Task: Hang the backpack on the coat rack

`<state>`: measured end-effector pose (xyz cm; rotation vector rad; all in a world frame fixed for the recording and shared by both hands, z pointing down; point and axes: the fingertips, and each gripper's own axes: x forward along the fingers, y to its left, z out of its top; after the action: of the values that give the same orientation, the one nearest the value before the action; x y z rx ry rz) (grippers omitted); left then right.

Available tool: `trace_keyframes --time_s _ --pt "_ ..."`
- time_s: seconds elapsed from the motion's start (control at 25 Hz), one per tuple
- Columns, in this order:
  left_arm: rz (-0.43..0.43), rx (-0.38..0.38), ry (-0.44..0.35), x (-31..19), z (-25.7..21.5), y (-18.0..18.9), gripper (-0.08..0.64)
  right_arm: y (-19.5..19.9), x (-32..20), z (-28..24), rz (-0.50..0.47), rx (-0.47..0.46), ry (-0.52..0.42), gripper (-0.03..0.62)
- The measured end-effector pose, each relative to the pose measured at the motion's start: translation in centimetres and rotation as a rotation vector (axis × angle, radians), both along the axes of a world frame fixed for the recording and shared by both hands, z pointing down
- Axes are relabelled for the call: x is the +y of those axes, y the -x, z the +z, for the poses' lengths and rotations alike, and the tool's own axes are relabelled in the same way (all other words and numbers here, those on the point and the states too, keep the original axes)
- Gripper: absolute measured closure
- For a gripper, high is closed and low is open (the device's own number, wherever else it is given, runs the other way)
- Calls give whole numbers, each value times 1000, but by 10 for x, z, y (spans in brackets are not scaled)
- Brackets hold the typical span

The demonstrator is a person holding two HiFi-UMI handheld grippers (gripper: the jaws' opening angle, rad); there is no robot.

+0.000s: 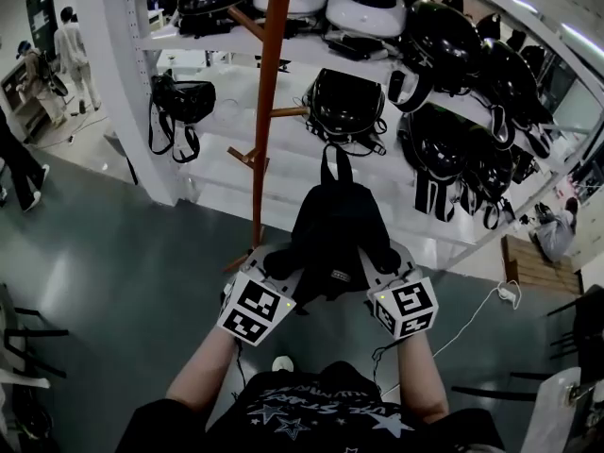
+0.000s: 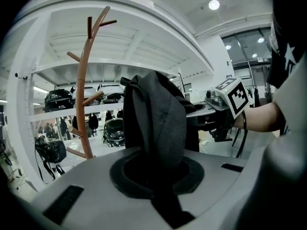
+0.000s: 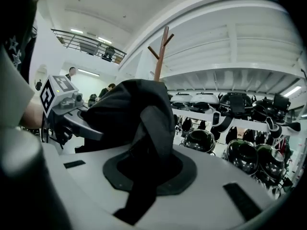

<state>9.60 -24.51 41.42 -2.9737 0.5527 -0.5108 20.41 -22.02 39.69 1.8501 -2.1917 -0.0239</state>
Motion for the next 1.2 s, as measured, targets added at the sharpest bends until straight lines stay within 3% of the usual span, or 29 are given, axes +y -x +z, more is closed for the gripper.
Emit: trace_keyframes --time_s 0.28,0.76,1.2 --pt "-77 -11 -19 -30 -8 -5 503 -8 -39 -4 -68 -15 -18 541" --pt "-351 -11 -31 -78 -20 -22 503 -25 -116 -16 -323 -30 -59 541" --pt "-482 -31 -4 -106 -15 -46 503 -46 -159 -10 -448 -56 -55 540"
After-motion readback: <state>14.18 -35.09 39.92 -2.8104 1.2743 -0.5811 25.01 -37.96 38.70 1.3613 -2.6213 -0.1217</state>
